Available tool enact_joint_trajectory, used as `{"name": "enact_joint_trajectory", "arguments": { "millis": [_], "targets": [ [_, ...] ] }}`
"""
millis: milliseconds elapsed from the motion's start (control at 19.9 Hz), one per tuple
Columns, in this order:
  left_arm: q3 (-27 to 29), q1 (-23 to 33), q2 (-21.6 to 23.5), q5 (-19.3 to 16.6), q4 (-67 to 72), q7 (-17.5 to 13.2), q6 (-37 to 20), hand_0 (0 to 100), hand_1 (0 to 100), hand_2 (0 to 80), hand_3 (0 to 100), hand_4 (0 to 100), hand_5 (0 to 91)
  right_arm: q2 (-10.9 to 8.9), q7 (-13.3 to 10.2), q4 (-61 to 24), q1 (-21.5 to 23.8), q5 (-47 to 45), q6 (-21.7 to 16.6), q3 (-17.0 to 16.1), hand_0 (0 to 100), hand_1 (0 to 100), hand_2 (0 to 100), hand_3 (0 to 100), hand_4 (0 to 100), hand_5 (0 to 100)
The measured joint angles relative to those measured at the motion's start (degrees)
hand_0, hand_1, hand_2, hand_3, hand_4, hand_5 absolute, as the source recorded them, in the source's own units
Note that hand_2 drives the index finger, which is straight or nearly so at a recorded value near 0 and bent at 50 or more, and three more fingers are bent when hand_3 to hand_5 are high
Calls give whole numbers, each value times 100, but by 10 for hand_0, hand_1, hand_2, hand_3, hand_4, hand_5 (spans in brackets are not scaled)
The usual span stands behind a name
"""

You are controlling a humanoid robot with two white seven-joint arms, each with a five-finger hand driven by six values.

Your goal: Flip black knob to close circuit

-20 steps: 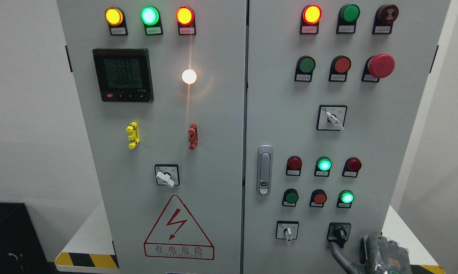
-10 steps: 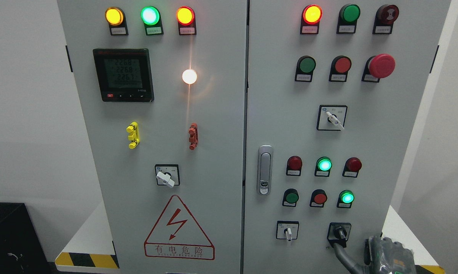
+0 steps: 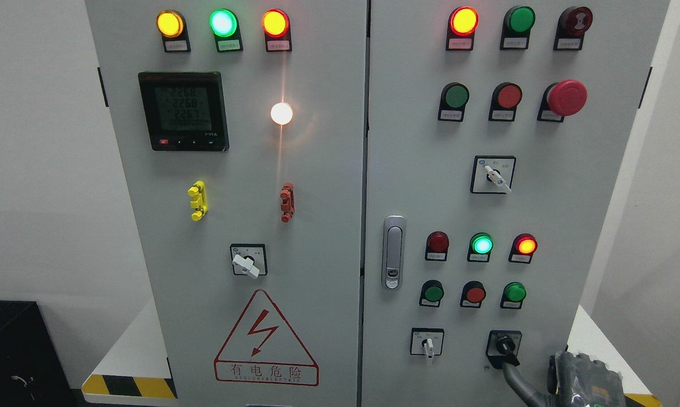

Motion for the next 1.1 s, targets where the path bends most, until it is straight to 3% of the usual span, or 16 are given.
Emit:
{"name": "enact_joint_trajectory", "arguments": {
  "millis": [1105],
  "targets": [
    [0, 0, -1, -2, 0, 0, 0, 120, 556, 0, 0, 0, 0, -4, -29, -123, 27, -168, 37, -14, 0, 0, 906, 1000, 939, 994]
  ]
}}
